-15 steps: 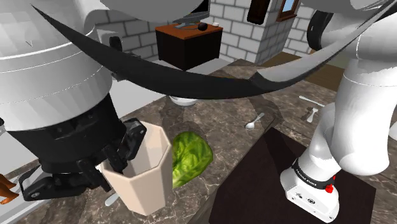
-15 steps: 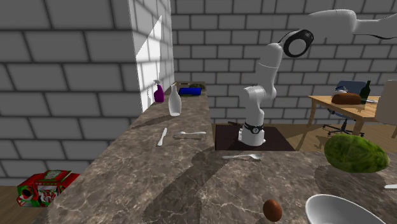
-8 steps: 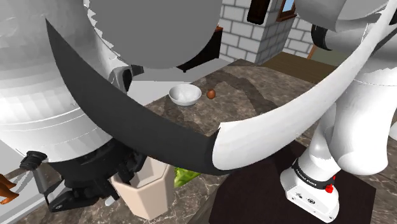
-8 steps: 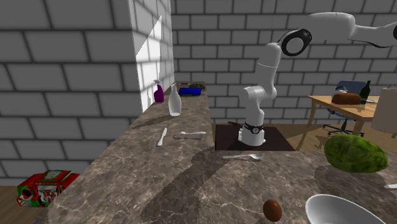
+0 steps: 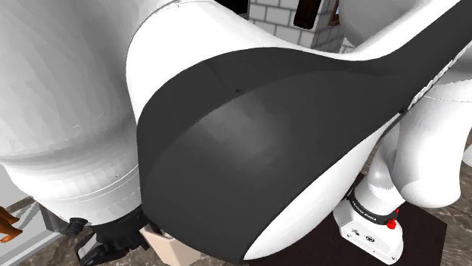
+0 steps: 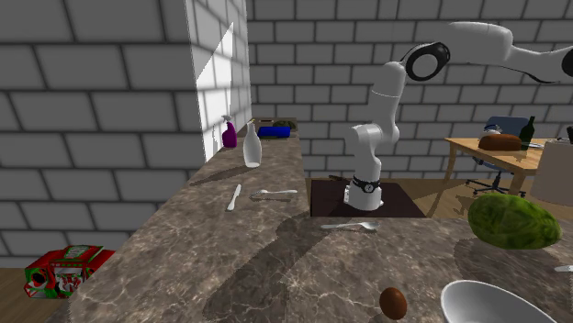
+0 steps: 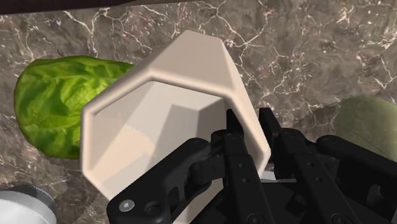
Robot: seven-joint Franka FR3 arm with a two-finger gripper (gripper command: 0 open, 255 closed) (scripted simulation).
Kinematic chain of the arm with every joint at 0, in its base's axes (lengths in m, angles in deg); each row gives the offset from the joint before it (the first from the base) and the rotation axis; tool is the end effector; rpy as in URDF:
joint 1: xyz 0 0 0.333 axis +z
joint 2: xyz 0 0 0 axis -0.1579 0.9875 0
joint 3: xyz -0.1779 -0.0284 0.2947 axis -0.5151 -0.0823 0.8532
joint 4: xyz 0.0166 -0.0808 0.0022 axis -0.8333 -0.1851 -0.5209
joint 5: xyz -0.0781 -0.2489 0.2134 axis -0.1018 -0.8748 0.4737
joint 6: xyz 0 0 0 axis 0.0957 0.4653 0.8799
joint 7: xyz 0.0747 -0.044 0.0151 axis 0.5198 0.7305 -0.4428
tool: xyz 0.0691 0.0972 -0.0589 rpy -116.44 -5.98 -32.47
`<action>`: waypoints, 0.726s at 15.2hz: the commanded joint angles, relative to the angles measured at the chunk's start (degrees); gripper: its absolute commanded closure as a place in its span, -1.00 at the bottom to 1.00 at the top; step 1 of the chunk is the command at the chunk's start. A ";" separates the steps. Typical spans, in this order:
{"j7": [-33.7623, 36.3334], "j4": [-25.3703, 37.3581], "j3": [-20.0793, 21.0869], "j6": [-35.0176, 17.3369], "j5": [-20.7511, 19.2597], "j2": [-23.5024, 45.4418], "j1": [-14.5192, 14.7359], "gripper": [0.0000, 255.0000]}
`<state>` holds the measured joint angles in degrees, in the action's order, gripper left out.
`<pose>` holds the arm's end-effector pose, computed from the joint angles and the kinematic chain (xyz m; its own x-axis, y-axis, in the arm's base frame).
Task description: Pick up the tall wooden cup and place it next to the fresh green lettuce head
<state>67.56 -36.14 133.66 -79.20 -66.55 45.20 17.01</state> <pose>0.2356 0.5195 0.5265 0.9944 0.0619 0.0860 0.0616 -0.9981 0.0063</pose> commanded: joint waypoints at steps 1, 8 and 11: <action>0.20 -1.12 -0.14 -1.38 -0.31 0.30 -0.05 1.00; 1.28 -5.47 -0.58 -6.32 -1.43 1.28 -0.09 1.00; 1.86 -7.10 -0.84 -8.35 -2.11 1.92 0.01 1.00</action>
<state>69.24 -42.70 132.93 -86.79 -68.40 46.90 17.01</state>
